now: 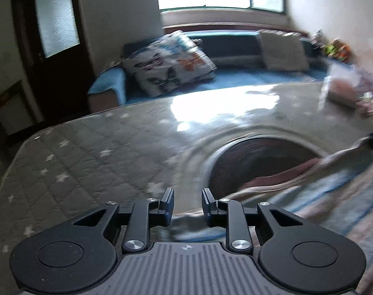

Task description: Fold clothes

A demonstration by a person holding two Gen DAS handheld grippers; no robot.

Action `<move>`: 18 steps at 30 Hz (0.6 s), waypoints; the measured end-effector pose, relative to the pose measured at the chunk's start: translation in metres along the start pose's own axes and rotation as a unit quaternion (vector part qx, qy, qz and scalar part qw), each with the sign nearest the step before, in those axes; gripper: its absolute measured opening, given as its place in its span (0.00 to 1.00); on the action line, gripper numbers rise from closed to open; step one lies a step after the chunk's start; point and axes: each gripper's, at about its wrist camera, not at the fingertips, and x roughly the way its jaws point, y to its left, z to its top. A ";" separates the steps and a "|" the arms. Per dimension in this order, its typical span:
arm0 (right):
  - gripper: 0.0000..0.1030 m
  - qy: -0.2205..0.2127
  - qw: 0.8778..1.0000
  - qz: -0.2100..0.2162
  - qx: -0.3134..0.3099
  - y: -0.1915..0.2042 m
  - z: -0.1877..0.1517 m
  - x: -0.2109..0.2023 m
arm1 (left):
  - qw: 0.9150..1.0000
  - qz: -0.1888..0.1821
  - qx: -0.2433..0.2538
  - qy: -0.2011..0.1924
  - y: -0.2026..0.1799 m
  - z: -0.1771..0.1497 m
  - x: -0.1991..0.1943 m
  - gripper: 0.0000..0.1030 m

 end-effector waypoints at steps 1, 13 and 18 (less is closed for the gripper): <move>0.21 0.005 1.000 0.008 -0.001 0.004 -0.002 0.004 | 1.000 -0.015 0.004 0.000 -0.006 0.000 -0.002 0.26; 0.23 0.044 0.998 0.025 0.032 0.005 -0.013 0.055 | 0.997 -0.036 0.005 0.063 -0.019 -0.010 0.055 0.25; 0.26 0.032 0.998 -0.001 0.049 -0.004 -0.011 0.051 | 0.998 -0.009 -0.017 0.054 -0.008 -0.008 0.054 0.25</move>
